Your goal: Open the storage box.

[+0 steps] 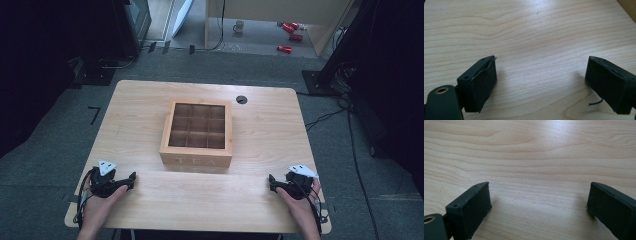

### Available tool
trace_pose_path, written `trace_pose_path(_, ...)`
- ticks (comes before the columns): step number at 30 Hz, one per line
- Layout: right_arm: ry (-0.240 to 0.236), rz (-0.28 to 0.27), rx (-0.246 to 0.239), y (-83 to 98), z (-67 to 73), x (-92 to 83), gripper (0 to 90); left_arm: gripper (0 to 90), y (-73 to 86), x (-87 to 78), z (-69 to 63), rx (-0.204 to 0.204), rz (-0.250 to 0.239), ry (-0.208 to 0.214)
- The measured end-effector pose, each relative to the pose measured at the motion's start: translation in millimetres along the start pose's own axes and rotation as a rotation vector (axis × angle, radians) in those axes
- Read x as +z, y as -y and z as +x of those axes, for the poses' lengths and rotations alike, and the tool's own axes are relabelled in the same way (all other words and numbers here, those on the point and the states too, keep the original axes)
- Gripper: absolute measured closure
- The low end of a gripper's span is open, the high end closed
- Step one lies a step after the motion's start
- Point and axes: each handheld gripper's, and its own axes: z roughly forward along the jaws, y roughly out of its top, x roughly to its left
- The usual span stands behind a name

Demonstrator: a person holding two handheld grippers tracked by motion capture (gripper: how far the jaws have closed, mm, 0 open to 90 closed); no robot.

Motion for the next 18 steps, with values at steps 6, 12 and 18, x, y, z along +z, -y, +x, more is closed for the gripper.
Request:
trace_pose_path(6,-0.001,0.0,-0.003,-0.3,-0.2,0.3,4.4,11.7,-2.5,-0.6,1.1,0.003,0.013,-0.012)
trace_pose_path(12,-0.003,0.001,-0.003,-0.9,0.1,1.0,4.4,12.8,-7.7,-4.9,-5.0,-0.009,-0.023,0.03)
trace_pose_path(18,-0.003,0.001,-0.004,-1.1,0.1,1.1,4.4,13.6,-24.5,-8.2,-21.0,0.001,-0.054,0.107)
